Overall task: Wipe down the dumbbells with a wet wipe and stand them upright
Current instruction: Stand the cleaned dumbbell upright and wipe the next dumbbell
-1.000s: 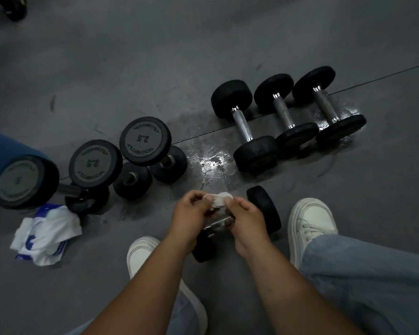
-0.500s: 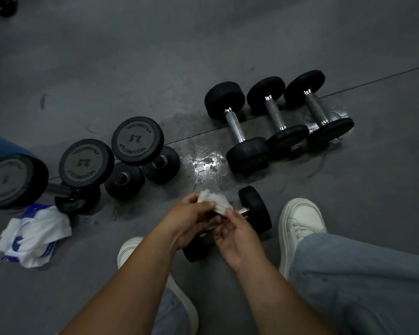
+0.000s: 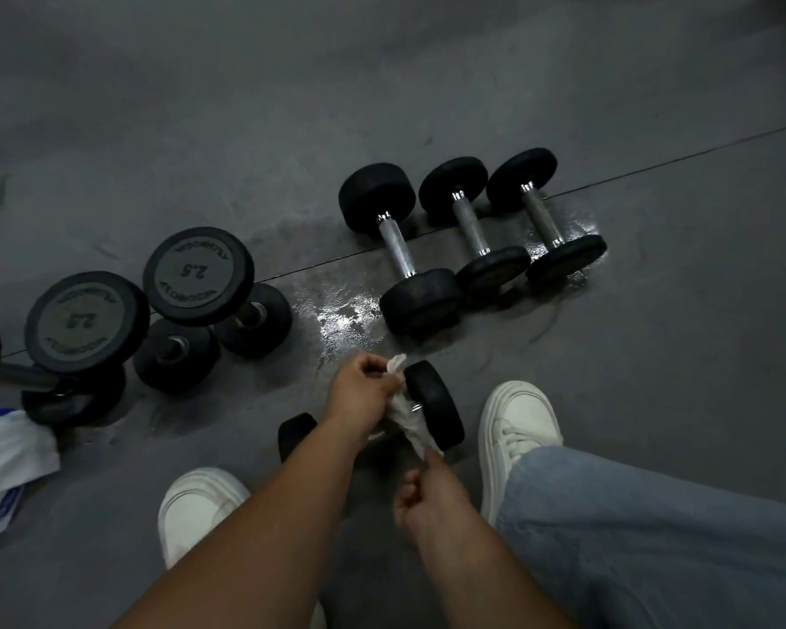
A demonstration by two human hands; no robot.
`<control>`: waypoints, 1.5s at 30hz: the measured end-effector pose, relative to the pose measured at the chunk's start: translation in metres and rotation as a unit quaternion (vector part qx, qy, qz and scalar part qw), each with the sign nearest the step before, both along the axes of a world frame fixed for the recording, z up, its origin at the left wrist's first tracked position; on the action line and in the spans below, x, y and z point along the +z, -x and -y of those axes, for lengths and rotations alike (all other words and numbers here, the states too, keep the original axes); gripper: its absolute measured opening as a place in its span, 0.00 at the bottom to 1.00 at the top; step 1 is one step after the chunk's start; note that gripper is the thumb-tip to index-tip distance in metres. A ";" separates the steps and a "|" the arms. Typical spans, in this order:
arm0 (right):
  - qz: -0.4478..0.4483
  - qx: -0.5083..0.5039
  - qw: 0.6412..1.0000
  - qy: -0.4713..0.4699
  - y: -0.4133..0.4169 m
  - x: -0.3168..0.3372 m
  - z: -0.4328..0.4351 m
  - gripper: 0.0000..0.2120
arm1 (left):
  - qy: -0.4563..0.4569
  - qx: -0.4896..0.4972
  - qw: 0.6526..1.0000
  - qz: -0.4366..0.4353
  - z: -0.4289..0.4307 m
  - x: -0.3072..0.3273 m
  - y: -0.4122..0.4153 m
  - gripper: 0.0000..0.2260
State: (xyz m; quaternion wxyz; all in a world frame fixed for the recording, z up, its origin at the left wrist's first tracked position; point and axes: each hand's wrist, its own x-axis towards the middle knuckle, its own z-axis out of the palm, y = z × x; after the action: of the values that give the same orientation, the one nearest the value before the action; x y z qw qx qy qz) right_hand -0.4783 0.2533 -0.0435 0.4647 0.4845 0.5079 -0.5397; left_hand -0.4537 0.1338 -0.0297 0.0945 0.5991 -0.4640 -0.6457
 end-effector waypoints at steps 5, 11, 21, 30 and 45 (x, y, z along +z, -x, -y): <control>-0.150 0.119 0.978 -0.078 -0.027 0.000 0.022 0.13 | 0.034 -0.011 0.995 0.092 -0.005 -0.020 0.004 0.08; -0.030 -0.002 0.998 -0.049 -0.006 0.001 0.025 0.13 | 0.106 -0.099 0.973 0.178 -0.004 -0.022 0.006 0.12; -0.084 -0.019 0.994 0.072 -0.018 -0.010 0.019 0.14 | 0.156 -0.196 0.953 0.171 -0.012 -0.024 -0.011 0.09; -0.057 -0.060 0.995 0.055 -0.012 -0.017 0.053 0.21 | 0.395 -0.395 0.759 0.335 -0.033 0.014 -0.107 0.38; -0.131 -0.015 0.991 0.010 -0.017 -0.012 0.046 0.10 | 0.427 -0.415 0.740 0.313 -0.054 -0.006 -0.132 0.46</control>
State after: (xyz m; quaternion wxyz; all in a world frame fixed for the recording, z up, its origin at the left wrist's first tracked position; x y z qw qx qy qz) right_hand -0.4609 0.2078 -0.0554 0.3913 0.4127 0.5513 -0.6104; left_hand -0.3213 0.1876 -0.0356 -0.0872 0.4126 -0.8972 -0.1312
